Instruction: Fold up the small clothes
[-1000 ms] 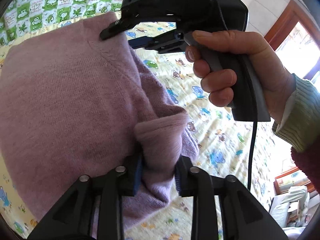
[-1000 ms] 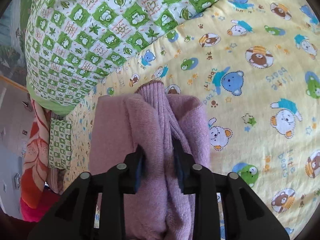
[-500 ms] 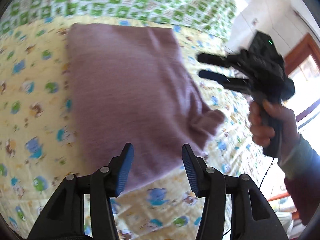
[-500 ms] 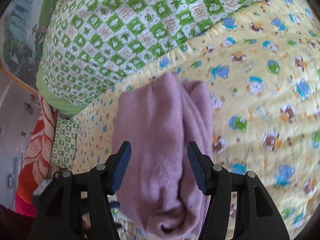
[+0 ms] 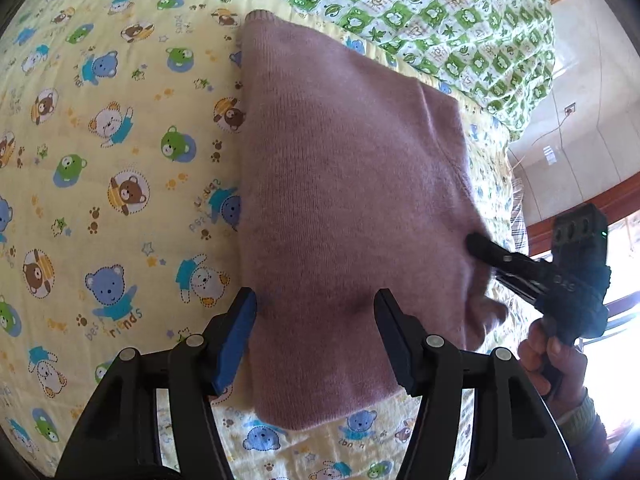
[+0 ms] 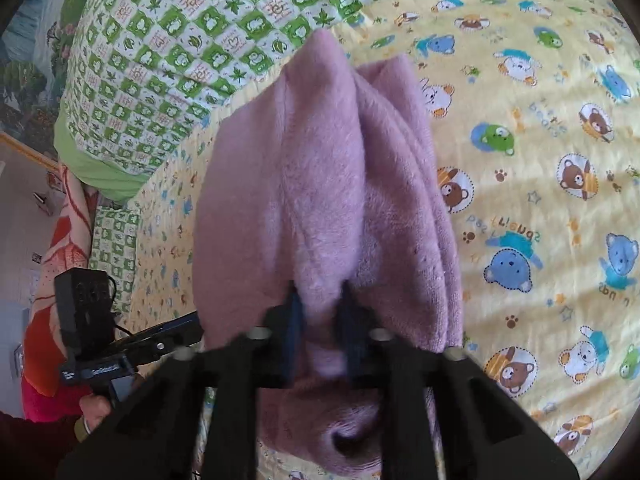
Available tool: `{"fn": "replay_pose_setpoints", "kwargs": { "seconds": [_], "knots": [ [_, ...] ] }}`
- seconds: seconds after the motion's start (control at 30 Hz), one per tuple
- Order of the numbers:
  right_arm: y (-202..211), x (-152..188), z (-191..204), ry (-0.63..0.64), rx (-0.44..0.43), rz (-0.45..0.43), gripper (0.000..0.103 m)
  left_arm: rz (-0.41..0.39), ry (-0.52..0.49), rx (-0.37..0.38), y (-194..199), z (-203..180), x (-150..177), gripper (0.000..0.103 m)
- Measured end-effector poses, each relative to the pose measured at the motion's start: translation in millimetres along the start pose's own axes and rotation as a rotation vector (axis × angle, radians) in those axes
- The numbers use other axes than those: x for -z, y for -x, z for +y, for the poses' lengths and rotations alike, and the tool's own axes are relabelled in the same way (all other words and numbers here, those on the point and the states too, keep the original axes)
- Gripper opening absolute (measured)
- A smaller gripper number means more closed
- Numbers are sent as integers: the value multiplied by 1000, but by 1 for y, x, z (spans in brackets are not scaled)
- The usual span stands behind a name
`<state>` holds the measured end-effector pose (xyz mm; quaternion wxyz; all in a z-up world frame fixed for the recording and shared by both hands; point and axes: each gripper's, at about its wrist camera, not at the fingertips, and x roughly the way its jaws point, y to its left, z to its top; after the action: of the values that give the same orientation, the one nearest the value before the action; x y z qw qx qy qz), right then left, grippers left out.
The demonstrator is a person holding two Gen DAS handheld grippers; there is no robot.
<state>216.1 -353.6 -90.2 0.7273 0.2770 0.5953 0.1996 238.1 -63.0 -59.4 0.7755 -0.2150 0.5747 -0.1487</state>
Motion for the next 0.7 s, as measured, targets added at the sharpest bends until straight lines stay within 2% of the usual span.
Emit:
{"fn": "replay_pose_setpoints", "kwargs": {
  "seconds": [0.13, 0.2, 0.27, 0.43, 0.57, 0.7],
  "knots": [
    [46, -5, 6, -1, -66, -116, 12, -11, -31, -5, 1, -11, -3, 72],
    [60, -3, 5, 7, -47, -145, 12, 7, -37, -9, -8, -16, -3, 72],
    [58, 2, -4, 2, -3, -140, 12, 25, -45, -17, -19, -17, -1, 72],
    [17, 18, -49, -99, 86, -99, 12, 68, -72, -46, -44, -19, 2, 73],
    [12, 18, -49, -129, 81, -123, 14, 61, -72, -40, -42, -20, -2, 73],
    [27, 14, -34, -99, 103, -135, 24, 33, -65, -31, -27, -16, -9, 73]
  ]
}}
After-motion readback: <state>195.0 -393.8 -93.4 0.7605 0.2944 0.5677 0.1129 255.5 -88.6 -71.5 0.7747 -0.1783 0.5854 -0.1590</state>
